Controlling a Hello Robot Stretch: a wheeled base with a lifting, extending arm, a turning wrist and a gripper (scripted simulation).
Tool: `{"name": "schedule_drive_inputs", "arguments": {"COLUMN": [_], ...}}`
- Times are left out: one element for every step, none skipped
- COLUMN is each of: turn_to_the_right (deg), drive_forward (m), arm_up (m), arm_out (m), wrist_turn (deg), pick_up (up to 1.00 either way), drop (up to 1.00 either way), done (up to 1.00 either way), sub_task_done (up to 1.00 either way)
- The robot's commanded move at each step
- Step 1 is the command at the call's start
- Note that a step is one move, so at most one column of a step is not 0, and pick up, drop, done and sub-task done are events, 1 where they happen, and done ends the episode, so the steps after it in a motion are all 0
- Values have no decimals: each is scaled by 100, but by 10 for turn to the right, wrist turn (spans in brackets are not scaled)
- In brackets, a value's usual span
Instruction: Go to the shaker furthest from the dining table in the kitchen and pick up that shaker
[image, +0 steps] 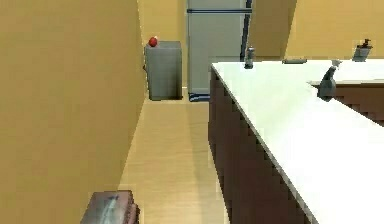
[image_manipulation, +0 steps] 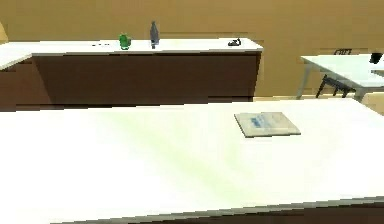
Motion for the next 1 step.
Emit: {"name": "schedule_drive_inputs", "arguments": {"turn_to_the_right": [0], "drive_forward": [100], "arm_up": [0], "arm_out": [0], "wrist_turn": [0], "pick_up": [0], "drop": [0], "done": [0], "sub_task_done": [0]}}
